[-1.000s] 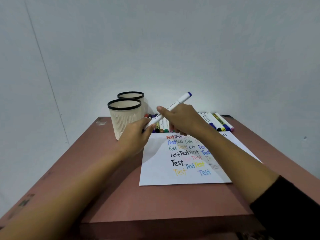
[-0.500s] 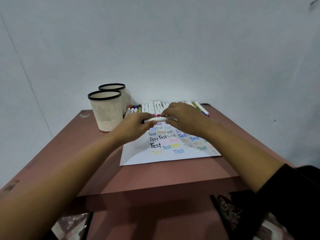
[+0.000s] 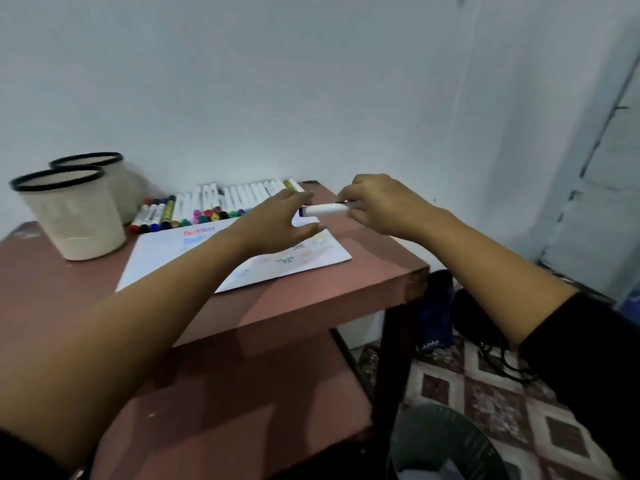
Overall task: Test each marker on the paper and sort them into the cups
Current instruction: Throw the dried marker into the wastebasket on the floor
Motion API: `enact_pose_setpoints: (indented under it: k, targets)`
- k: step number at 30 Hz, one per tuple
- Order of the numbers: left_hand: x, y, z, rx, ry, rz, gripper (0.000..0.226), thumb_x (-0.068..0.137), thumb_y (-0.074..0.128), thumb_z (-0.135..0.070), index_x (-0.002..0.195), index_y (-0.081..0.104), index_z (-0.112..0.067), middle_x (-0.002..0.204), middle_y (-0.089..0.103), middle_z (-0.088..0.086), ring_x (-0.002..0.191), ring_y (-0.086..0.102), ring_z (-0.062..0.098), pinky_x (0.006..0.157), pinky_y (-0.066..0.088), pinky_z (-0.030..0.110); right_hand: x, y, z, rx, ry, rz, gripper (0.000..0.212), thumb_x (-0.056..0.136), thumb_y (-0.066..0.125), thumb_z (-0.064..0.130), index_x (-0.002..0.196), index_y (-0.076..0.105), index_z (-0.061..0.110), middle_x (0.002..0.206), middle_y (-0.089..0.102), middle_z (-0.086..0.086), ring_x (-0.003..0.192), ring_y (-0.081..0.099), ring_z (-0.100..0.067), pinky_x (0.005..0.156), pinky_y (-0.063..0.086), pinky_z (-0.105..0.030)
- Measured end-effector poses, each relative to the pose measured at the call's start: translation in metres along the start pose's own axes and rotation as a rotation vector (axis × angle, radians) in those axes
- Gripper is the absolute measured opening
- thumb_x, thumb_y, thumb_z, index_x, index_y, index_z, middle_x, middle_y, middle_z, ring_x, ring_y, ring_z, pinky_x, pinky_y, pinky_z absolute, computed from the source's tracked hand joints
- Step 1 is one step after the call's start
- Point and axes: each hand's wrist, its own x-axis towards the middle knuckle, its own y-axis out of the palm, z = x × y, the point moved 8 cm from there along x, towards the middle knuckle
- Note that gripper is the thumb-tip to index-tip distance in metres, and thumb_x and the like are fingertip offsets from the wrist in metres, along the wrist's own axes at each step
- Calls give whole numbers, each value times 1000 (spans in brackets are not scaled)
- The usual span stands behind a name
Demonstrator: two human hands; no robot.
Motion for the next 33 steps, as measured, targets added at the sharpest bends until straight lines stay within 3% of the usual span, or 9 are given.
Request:
enact_pose_setpoints:
  k: [7,18,28,33]
  targets:
    - [42,46,-86,-15,82,83,71,86,50,-55,145,28,-21,146,36,6,132,37,22,106,30,34,-74,-18,-87,-72,190,-3,26,94,54,21,118,64,17,106,58,-9,96,55,-27,82,46,-39]
    - [68,121,-224,-80,300,192,77,85,55,-53,146,24,-17,144,37,8,131,37,20,102,30,27,-196,-15,-184,-81,436,22,27,93,55,20,117,65,17,105,57,-12,99,54,-30,84,43,-37]
    - [31,235,-254,-85,433,289,79,83,62,-46,145,26,-11,140,38,11,126,41,26,104,37,38,-272,71,-209,47,567,151,27,91,56,20,117,64,17,103,56,-7,97,55,-26,84,45,-39]
    - [-1,300,-238,-68,395,391,84,86,58,-46,148,13,-13,148,27,8,133,32,23,105,35,34,-303,134,-202,134,609,218,26,92,55,16,116,64,15,104,56,-9,95,54,-26,82,46,-40]
